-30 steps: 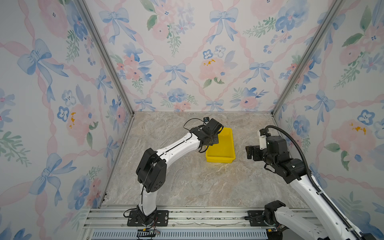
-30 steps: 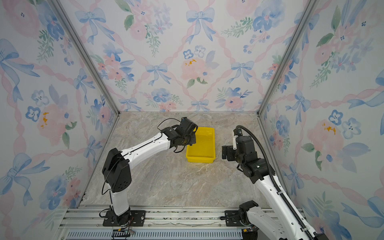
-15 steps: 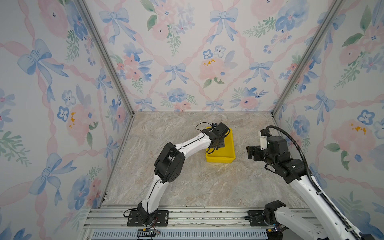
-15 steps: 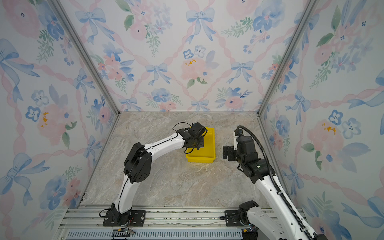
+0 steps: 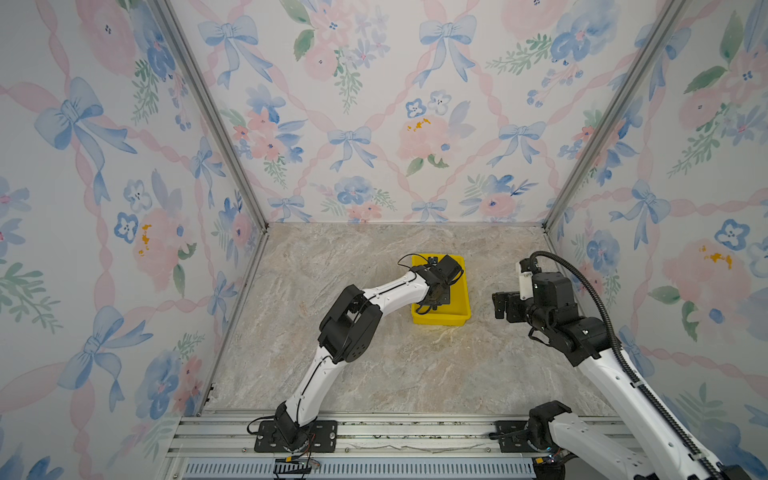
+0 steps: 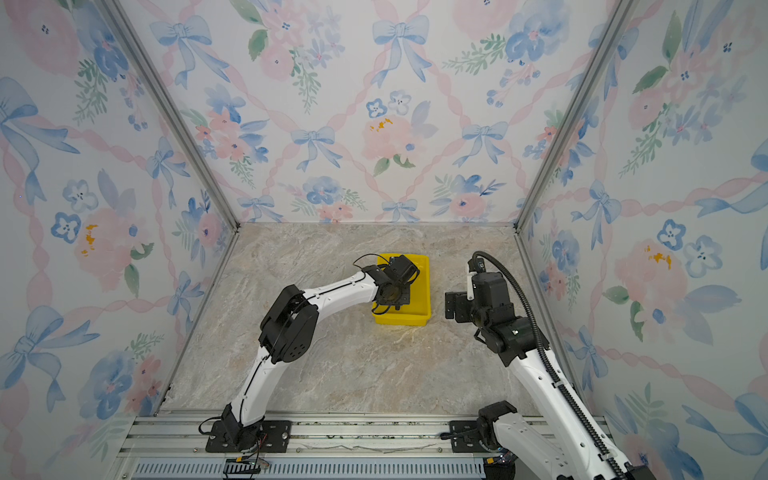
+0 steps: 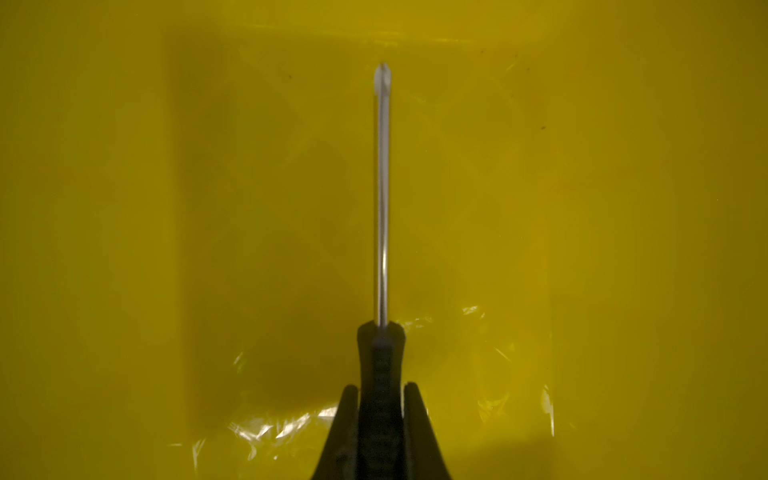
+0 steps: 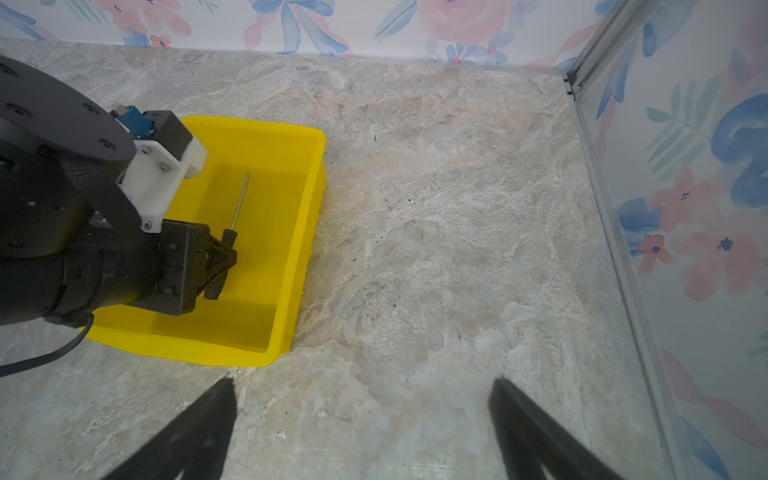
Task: Put the screwdriver in the bin
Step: 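Lower the screwdriver into the bin and open the left gripper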
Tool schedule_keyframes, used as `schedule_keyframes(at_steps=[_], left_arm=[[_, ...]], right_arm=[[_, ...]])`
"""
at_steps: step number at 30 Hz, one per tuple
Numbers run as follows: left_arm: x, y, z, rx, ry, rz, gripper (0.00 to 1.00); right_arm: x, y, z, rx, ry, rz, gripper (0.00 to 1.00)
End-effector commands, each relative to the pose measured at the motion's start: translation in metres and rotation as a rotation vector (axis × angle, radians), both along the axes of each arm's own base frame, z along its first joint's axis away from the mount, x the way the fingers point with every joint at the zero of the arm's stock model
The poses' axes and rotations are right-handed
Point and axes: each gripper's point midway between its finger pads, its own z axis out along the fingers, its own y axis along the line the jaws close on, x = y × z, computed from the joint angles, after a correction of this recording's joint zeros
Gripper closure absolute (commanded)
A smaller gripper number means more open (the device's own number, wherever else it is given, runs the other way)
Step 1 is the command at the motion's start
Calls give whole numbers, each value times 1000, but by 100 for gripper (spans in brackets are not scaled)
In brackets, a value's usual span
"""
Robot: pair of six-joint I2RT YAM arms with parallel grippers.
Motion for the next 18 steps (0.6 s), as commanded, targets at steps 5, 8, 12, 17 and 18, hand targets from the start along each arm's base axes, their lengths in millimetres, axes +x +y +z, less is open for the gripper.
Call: schedule_keyframes(at_steps=[5,8,12,17,18], left_arm=[[0,3,-18,38,21,-1,100],[0,5,-22,44,24,6,100],[1,9,-20,56,13,23,95],[3,8,-12,49,-4,24,79],[4,8,-8,46,-11,25,76]], right_arm=[[-2,-6,-5,-4,13,-26,3],[-2,-6,-3,-4,7,-28,3],[-3,-7,-1,-9,3,-31,3],[-3,-10,6,-13,-16,-39,3],[-3,-10,7,-13,-18,-39,3]])
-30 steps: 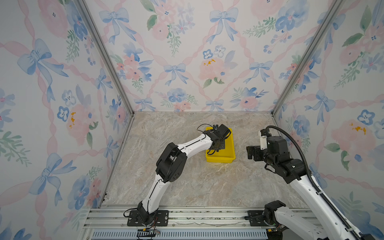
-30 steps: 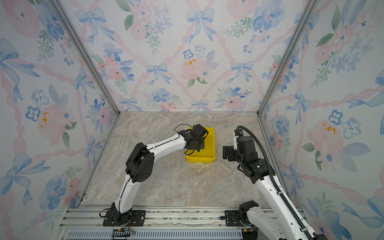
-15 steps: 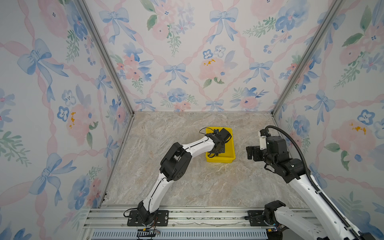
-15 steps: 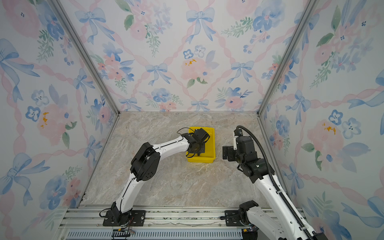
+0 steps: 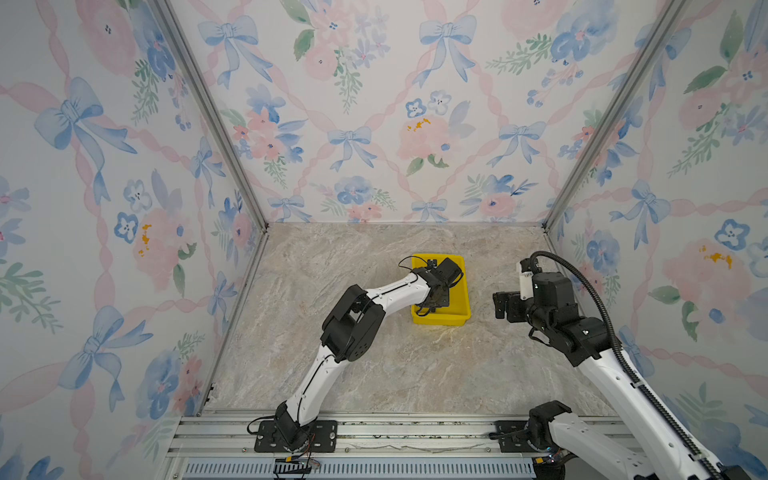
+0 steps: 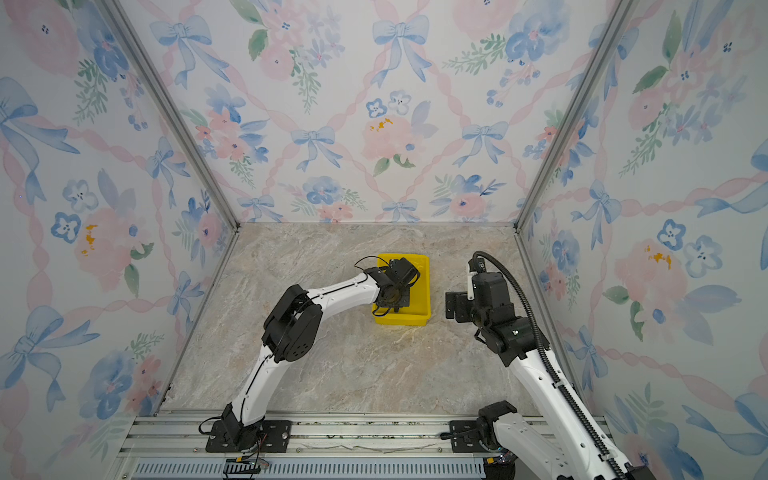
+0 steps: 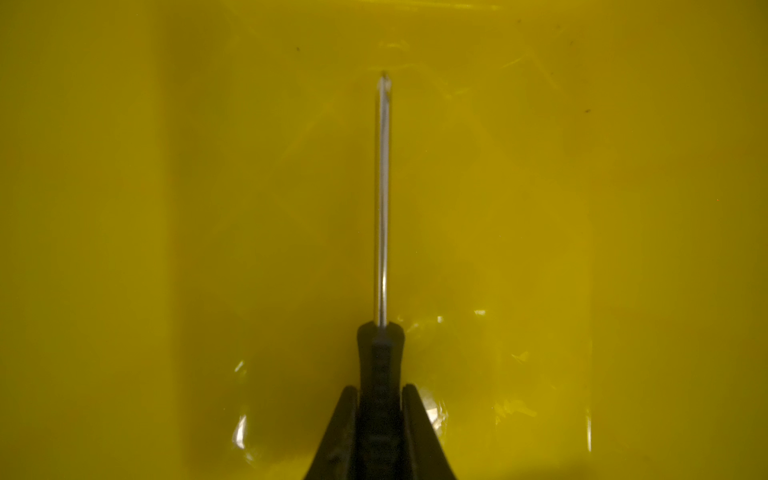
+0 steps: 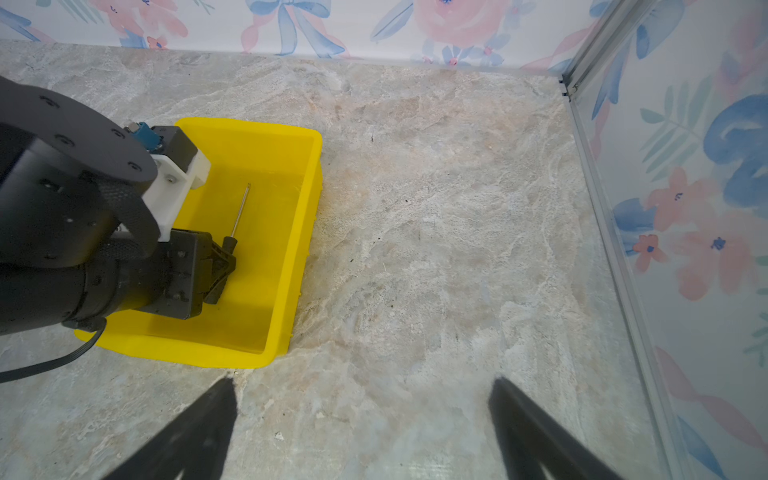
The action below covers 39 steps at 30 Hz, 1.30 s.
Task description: Put the screwdriver in the bin
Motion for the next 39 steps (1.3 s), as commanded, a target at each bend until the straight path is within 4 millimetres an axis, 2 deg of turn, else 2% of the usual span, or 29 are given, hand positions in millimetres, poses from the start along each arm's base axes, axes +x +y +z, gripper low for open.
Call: schedule_keyframes(at_steps=[1,3,8,15,18,20,23,25,28,32,35,39], left_arm=[[3,5,5,17,-17,13,72],[3,6,11,14,-26,15,64],[2,6,36,-5,-64,1,59],[-4,14,91,-27,-157,-29,50],[-12,29,117,-28,-200,-28,40],[-18,43,132,-18,-230,-30,28],[-30,71,149,23,-279,-33,8],[-35,93,150,70,-297,-37,2],[-41,134,142,146,-311,-16,2],[-46,195,133,186,-333,64,2],[-52,244,131,191,-385,160,2],[-59,297,126,189,-468,234,2]], right_arm=[[-3,-8,7,-9,-14,-31,3],[-3,-8,9,-11,-15,-31,3],[-7,-11,17,-6,-43,-39,3],[-12,-13,31,38,-91,-44,3],[-12,-14,33,44,-98,-46,3],[-12,-16,34,50,-106,-58,3],[-12,-22,31,67,-122,-94,3],[-11,-28,26,72,-119,-124,3],[-10,-37,12,53,-108,-169,3],[-15,-62,-12,12,-91,-295,3],[-21,-74,-25,-41,-150,-320,3],[-33,-85,-46,-85,-212,-321,3]])
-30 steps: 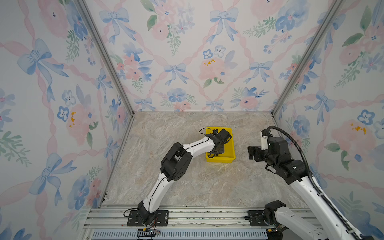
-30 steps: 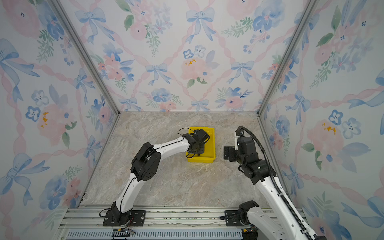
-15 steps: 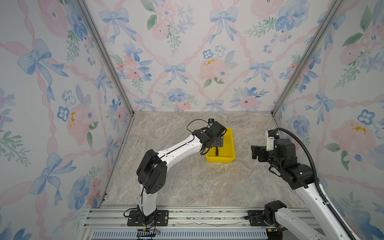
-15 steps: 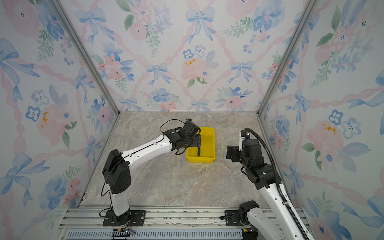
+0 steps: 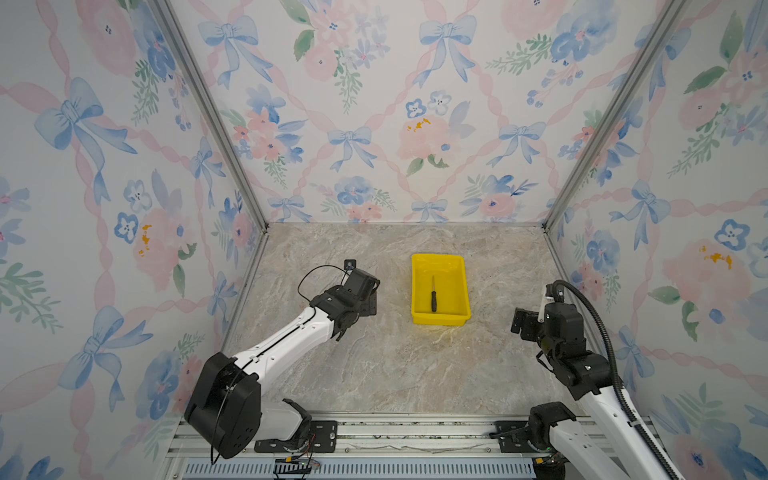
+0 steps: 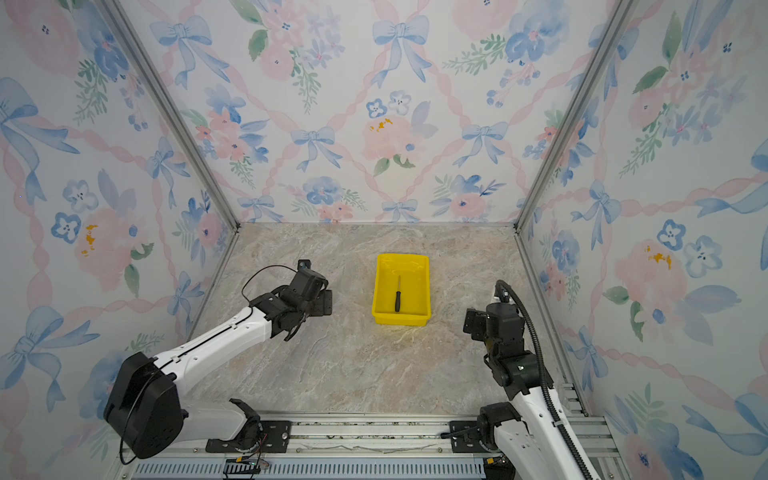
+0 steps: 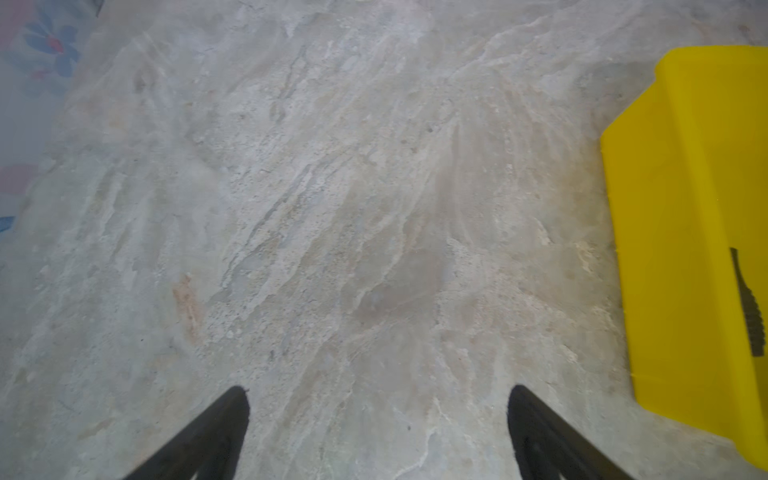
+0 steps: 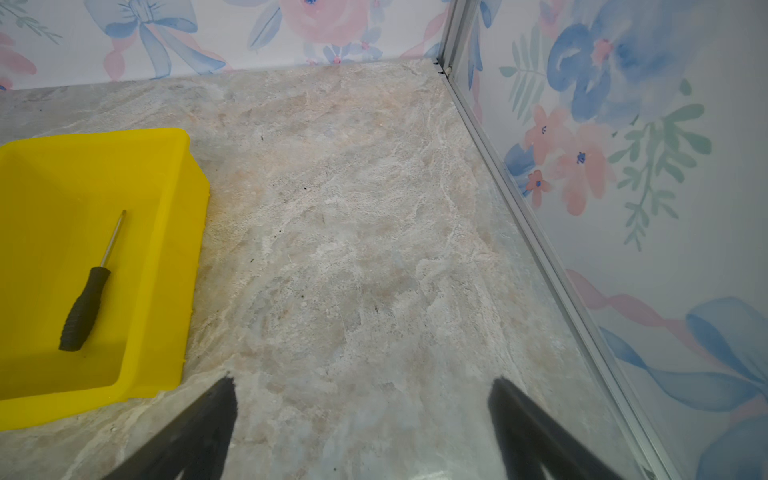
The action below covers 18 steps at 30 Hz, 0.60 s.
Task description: Put the screwdriver in the bin
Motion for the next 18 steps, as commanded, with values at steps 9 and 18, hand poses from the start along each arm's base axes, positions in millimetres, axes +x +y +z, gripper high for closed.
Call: schedule_keyframes(at_steps=[9,18], left_arm=[[-29,99,11,136,-463,79,2],[-45,133,-27,148,-479,170,2]], right_arm=[[-1,-8,-27,-45,-116,1,3],[25,-6,-54,-40,-115,-16,3]])
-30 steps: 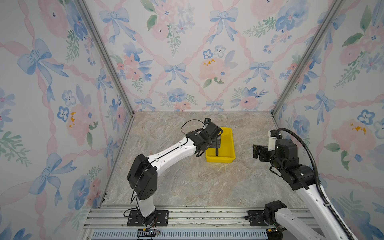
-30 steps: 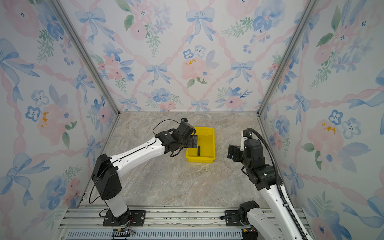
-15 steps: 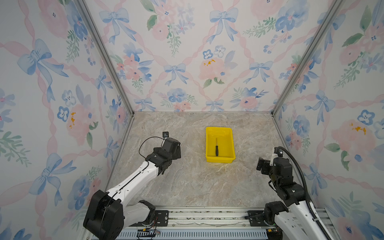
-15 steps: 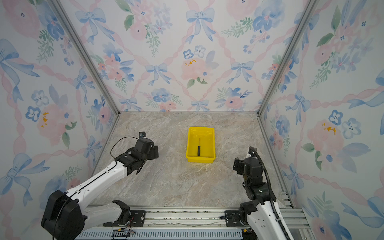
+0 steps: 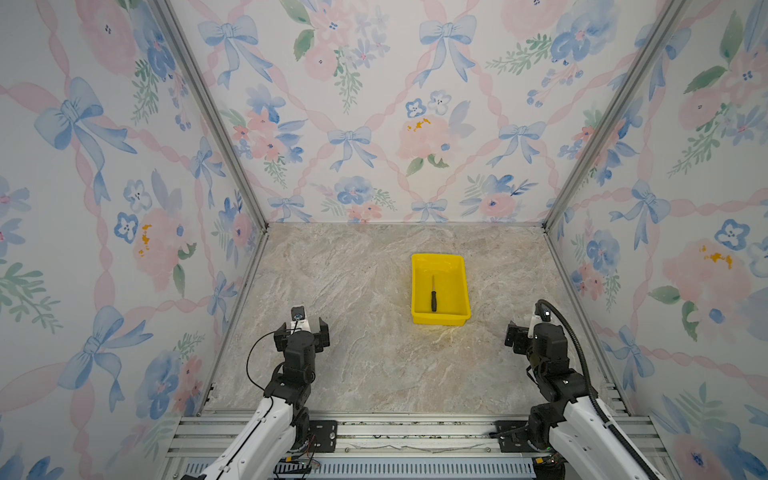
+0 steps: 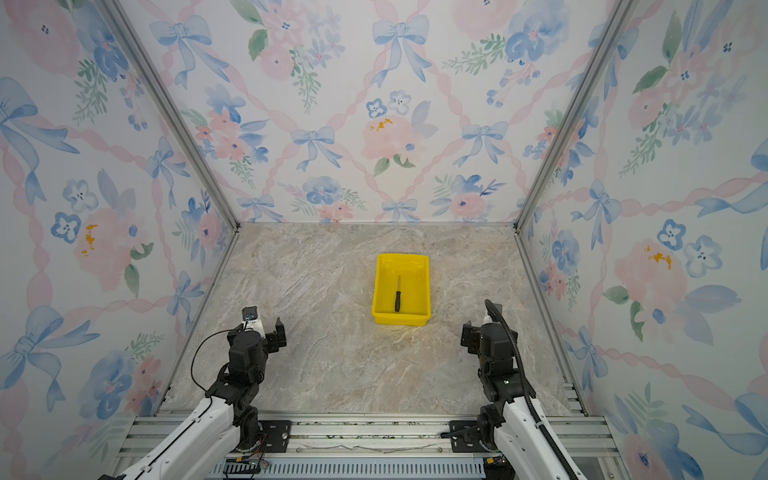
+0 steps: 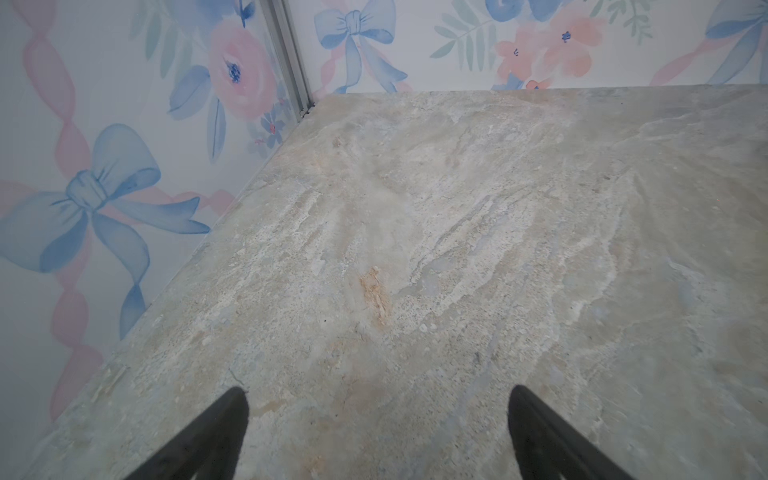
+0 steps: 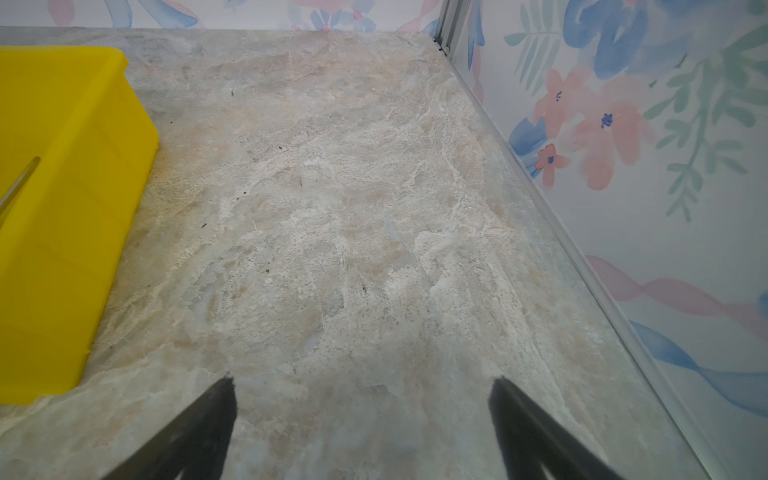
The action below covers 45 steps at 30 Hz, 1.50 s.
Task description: Put the screwdriver in the bin
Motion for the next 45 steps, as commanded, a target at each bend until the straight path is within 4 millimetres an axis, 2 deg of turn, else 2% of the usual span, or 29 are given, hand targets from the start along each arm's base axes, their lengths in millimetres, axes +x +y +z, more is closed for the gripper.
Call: schedule_keyframes(at_steps=[1,12,19,22,28,32,40,45], left_arm=[[12,9,16,6,-62,44,2],[53,6,21,-12,-108,13,2],[80,8,23,-42,-130,-31,2],[89,9,23,-52,-138,-42,2],[104,5,17,-53,-132,-78,2],[111,0,7,-44,-114,-107,2],[109,-19,0,-44,-105,-232,2],[107,-20,0,-37,-121,-242,2]], right_arm=[[21,-2,19,4,-111,-25,3],[84,5,19,-7,-135,-4,3],[124,0,18,7,-153,-1,3],[135,0,15,-7,-137,21,3],[145,9,2,26,-146,105,3],[142,14,-1,41,-160,143,3],[139,17,-5,40,-196,164,3],[140,18,-6,30,-193,160,3]])
